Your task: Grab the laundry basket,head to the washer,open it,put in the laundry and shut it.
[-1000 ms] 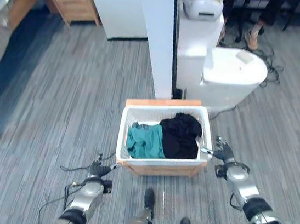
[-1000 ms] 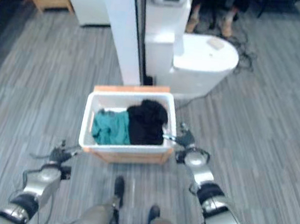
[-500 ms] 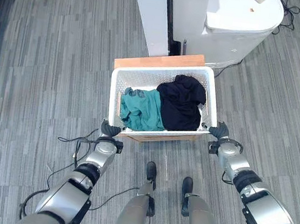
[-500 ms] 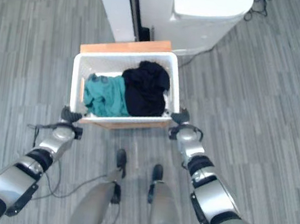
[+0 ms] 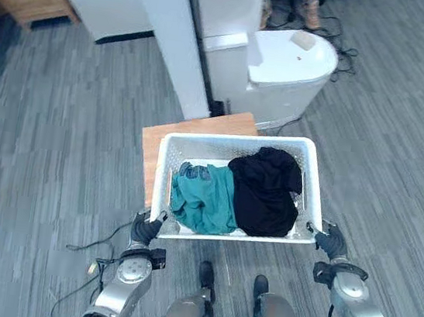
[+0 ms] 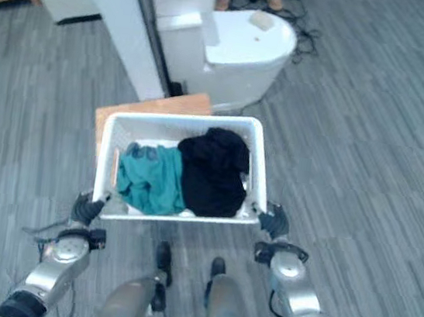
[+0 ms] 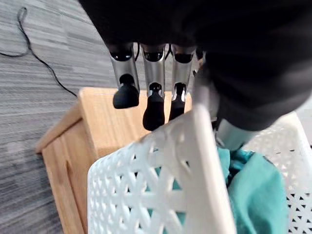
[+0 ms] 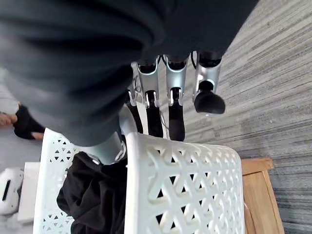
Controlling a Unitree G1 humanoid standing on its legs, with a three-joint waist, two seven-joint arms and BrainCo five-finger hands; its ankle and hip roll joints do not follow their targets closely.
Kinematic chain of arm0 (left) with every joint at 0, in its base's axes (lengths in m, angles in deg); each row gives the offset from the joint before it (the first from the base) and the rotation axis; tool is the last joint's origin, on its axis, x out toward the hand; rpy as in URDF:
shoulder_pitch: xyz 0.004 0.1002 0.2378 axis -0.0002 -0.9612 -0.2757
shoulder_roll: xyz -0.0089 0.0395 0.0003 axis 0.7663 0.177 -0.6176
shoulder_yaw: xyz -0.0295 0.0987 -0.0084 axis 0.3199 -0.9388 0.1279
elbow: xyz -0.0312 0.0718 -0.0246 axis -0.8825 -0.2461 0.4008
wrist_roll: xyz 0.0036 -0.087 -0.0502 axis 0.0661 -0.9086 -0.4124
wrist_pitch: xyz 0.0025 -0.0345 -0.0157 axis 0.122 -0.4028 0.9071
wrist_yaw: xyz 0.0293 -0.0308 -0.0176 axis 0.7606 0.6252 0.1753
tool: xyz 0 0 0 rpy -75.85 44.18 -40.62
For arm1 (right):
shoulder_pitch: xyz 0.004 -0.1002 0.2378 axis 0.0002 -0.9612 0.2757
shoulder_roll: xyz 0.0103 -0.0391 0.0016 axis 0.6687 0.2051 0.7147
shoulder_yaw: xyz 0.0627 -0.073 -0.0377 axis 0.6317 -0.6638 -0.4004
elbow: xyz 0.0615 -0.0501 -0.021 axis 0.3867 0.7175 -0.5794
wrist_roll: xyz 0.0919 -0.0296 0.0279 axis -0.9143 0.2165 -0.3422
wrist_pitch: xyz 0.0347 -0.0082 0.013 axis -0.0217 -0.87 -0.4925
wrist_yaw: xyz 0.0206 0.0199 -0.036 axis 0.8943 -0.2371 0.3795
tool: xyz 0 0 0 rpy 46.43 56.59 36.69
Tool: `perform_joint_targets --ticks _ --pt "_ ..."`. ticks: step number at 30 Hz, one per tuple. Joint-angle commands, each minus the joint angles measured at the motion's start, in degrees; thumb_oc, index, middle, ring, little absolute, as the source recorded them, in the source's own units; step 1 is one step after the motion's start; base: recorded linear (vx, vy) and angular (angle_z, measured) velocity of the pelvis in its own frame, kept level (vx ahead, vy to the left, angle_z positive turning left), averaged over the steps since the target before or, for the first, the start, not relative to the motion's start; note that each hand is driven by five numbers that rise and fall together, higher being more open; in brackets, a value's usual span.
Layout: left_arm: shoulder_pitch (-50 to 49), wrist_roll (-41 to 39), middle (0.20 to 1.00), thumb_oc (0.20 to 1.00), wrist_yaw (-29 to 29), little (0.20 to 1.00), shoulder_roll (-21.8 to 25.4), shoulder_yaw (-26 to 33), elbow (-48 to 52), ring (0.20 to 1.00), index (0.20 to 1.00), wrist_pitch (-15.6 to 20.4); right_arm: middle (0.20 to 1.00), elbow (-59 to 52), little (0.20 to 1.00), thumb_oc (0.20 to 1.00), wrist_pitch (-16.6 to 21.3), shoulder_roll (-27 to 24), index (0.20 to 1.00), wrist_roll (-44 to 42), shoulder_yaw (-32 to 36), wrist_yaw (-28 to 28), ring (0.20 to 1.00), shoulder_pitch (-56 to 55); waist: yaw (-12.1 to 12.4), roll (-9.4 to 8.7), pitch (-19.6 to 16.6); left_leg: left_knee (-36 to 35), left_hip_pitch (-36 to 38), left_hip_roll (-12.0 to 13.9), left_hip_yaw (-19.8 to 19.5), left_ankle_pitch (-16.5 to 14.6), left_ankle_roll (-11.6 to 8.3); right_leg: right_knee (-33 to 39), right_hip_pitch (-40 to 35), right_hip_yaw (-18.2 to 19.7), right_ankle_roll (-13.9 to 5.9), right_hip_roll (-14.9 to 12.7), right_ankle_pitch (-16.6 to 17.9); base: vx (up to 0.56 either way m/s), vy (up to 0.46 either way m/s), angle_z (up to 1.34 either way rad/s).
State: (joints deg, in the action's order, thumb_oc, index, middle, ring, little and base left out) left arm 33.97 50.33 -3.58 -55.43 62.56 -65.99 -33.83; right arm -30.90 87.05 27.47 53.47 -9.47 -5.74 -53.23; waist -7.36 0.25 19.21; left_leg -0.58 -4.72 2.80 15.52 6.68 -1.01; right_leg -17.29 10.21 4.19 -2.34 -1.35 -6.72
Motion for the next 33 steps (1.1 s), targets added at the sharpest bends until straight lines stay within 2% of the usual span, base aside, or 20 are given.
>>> perform_joint_targets --ticks 1,5,7,8,9,10,11,13,15,16,17,19,21,22,23,24,27,30,32,33 --pt "2.8 0.7 0.2 0.2 -9.6 0.2 0.5 1.6 3.8 0.2 0.2 5.8 0.2 -6.0 0.2 0.2 8.8 0.8 0.2 -3.2 0.8 9.4 0.2 1.3 -3.4 -0.62 -5.9 1.1 8.8 -2.1 4.7 -9.7 1.44 12.7 -1.6 4.0 -5.11 0.6 12.6 0.04 0.128 -1.64" --pt "2.6 1.4 0.2 0.2 -10.0 0.2 1.0 0.9 6.5 0.2 0.2 6.6 0.2 -8.0 0.2 0.2 9.6 1.0 0.2 -3.5 3.1 9.4 0.2 -1.5 -6.3 -0.46 -6.3 0.1 10.6 -1.6 10.0 -9.3 1.16 12.3 -0.1 5.5 -5.95 1.6 13.9 -0.02 0.005 -1.04" --pt "2.6 1.0 0.2 0.2 -10.1 0.2 0.9 1.4 8.4 0.2 0.2 7.2 0.2 -10.0 0.2 0.2 10.7 1.0 0.2 -3.7 4.8 9.4 0.2 -3.2 -5.8 0.36 -6.5 -1.2 12.5 0.2 15.3 -8.8 0.04 12.5 1.0 -5.1 -6.4 -1.7 14.1 -0.02 -0.092 -1.28" --pt "2.6 1.0 0.2 0.2 -10.1 0.2 0.9 1.4 8.4 0.2 0.2 7.2 0.2 -10.1 0.2 0.2 10.7 1.0 0.2 -3.7 4.9 9.4 0.2 -3.3 -5.9 0.41 -6.5 -1.3 12.5 0.2 15.2 -8.8 0.01 12.5 1.0 -5.2 -6.38 -1.7 14.1 -0.05 -0.1 -2.35" --pt "2.7 1.3 0.2 0.2 -10.1 0.2 1.0 1.3 8.9 0.2 0.2 7.4 0.2 -10.6 0.2 0.2 11.0 1.1 0.2 -3.5 5.3 9.3 0.2 -3.6 -5.7 0.71 -6.8 -1.8 13.0 1.0 16.5 -8.2 -0.53 12.1 1.4 -10.8 -5.65 -3.2 13.9 0.02 -0.15 -2.15" --pt "3.0 1.6 0.2 0.2 -9.7 0.2 0.9 2.5 10.0 0.2 0.2 7.8 0.2 -10.8 0.2 0.2 11.6 0.9 0.2 -2.8 5.3 8.8 0.2 -3.1 -3.1 1.61 -7.9 -1.9 14.3 2.9 19.5 -8.4 -1.87 10.4 -0.1 -26.0 -5.02 -8.5 11.4 0.06 -0.214 -1.75" --pt "3.0 1.8 0.2 0.2 -10.1 0.2 0.7 2.1 9.9 0.2 0.2 7.7 0.2 -10.6 0.2 0.2 11.8 1.1 0.2 -2.9 5.5 8.5 0.2 -2.7 -3.1 1.49 -8.4 -1.2 14.8 3.5 20.2 -8.7 -2.27 10.0 -0.7 -28.3 -4.51 -9.0 10.8 0.2 -0.366 -2.3" --pt "3.5 1.7 0.2 0.2 -10.8 0.2 0.0 1.0 8.4 0.2 0.2 7.2 0.2 -12.2 0.2 0.2 12.0 0.8 0.2 -3.0 6.3 8.0 0.2 -3.7 -5.2 0.94 -9.8 9.6 15.5 8.3 21.6 -6.4 -5.19 11.5 -2.4 -23.0 -2.42 -5.6 8.8 0.37 -0.52 -2.6" --pt "3.6 0.5 0.2 0.2 -10.5 0.2 -0.8 0.2 7.8 0.2 0.2 6.9 0.2 -12.7 0.2 0.2 12.0 -0.2 0.2 -3.0 6.0 7.4 0.2 -3.4 -4.7 0.73 -9.1 20.0 13.0 13.1 18.6 -2.4 -8.02 12.7 -5.5 -20.7 0.0 -2.5 6.8 0.28 -0.38 -0.1" --pt "3.6 0.1 0.2 0.2 -10.2 0.2 -0.9 -0.1 7.6 0.2 0.2 6.9 0.2 -12.6 0.2 0.2 12.0 -0.5 0.2 -3.5 5.6 7.1 0.2 -2.9 -4.3 -0.04 -8.4 23.6 11.3 13.3 17.9 -0.6 -6.79 12.9 -6.0 -20.1 1.32 -2.4 7.7 0.2 -0.151 -0.8" --pt "2.4 -0.7 0.2 0.2 -9.2 0.2 -1.4 -0.3 8.1 0.2 0.2 6.8 0.2 -11.8 0.2 0.2 11.6 -1.3 0.2 -3.4 4.2 6.7 0.2 -2.0 -1.2 -1.01 -7.3 26.9 5.6 7.6 6.0 -3.0 -4.47 13.2 -7.6 -15.5 1.58 -2.4 7.5 0.19 -0.059 -1.29" --pt "1.0 -1.0 0.2 0.2 -9.0 0.2 -1.6 -0.4 8.2 0.2 0.2 6.6 0.2 -11.9 0.2 0.2 11.3 -1.5 0.2 -3.7 3.2 7.3 0.2 -2.0 1.3 -1.94 -7.3 24.1 0.0 2.2 0.3 -5.6 -2.04 14.3 -9.8 -11.9 0.39 -2.7 7.6 0.27 -0.027 -1.61" --pt "-0.2 -1.0 0.2 0.2 -9.3 0.2 -1.4 -0.3 8.1 0.2 0.2 6.0 0.2 -11.8 0.2 0.2 11.2 -1.6 0.2 -3.6 3.2 7.4 0.2 -2.7 3.2 -2.32 -7.1 18.8 -3.4 0.0 -1.3 -6.0 -0.82 15.5 -12.1 -9.2 -0.41 -2.1 6.9 0.44 -0.052 -1.95" --pt "-1.1 -0.4 0.2 0.2 -9.2 0.2 -1.3 -0.1 8.1 0.2 0.2 5.4 0.2 -11.6 0.2 0.2 11.2 -1.7 0.2 -3.5 3.2 7.4 0.2 -3.5 5.9 -1.14 -6.9 11.6 -9.3 -3.4 -5.3 -0.7 -0.85 16.5 -15.8 -5.8 -0.06 0.7 5.3 0.51 -0.025 -1.21" --pt "-1.2 -0.4 0.2 0.2 -9.2 0.2 -1.3 -0.2 8.1 0.2 0.2 5.4 0.2 -11.6 0.2 0.2 11.2 -1.7 0.2 -3.5 3.3 7.4 0.2 -3.7 6.0 -1.4 -6.8 10.9 -8.6 -3.7 -5.2 -0.5 -0.87 16.5 -16.2 -5.7 -0.11 0.4 5.0 0.68 -0.052 -0.81" --pt "-1.9 0.1 0.2 0.2 -9.3 0.2 -1.5 -0.1 8.4 0.2 0.2 4.9 0.2 -10.9 0.2 0.2 10.8 -2.0 0.2 -3.2 3.2 7.3 0.2 -4.0 7.7 -0.47 -6.8 6.9 -11.8 -5.3 -6.6 3.8 -1.78 16.7 -18.8 -3.2 0.36 2.4 3.8 0.43 -0.03 -0.89" --pt "-2.9 0.4 0.2 0.2 -9.3 0.2 -1.5 0.9 8.9 0.2 0.2 4.5 0.2 -10.7 0.2 0.2 10.4 -2.1 0.2 -3.8 3.9 7.7 0.2 -5.1 9.1 -0.31 -7.5 5.1 -13.0 -4.5 -3.7 6.6 -1.93 16.2 -22.3 -0.3 0.74 3.2 1.7 0.41 0.019 -0.72" --pt "-3.8 0.3 0.2 0.2 -9.6 0.2 -1.1 1.6 9.0 0.2 0.2 4.4 0.2 -10.9 0.2 0.2 10.1 -1.4 0.2 -4.1 4.0 8.6 0.2 -5.9 9.4 -0.91 -8.8 5.7 -10.4 -4.7 -4.0 4.0 0.07 15.2 -23.0 1.3 0.34 2.6 0.3 0.37 0.104 -0.84" --pt "-4.6 0.4 0.2 0.2 -9.9 0.2 -0.6 1.9 9.3 0.2 0.2 4.2 0.2 -11.2 0.2 0.2 10.1 -0.8 0.2 -4.2 4.4 8.9 0.2 -6.5 9.6 -2.61 -9.8 8.0 -10.0 -5.0 -2.9 1.8 1.39 12.2 -23.2 1.5 -1.77 0.4 2.5 0.35 0.112 -0.77" --pt "-4.9 0.1 0.2 0.2 -9.9 0.2 -0.4 2.0 9.4 0.2 0.2 4.1 0.2 -11.0 0.2 0.2 10.1 -0.2 0.2 -4.8 4.0 9.5 0.2 -6.3 9.6 -3.84 -10.3 7.3 -7.4 -5.7 -1.3 -0.4 2.72 6.1 -21.6 1.0 -5.25 -1.8 6.5 0.27 0.128 -0.09"
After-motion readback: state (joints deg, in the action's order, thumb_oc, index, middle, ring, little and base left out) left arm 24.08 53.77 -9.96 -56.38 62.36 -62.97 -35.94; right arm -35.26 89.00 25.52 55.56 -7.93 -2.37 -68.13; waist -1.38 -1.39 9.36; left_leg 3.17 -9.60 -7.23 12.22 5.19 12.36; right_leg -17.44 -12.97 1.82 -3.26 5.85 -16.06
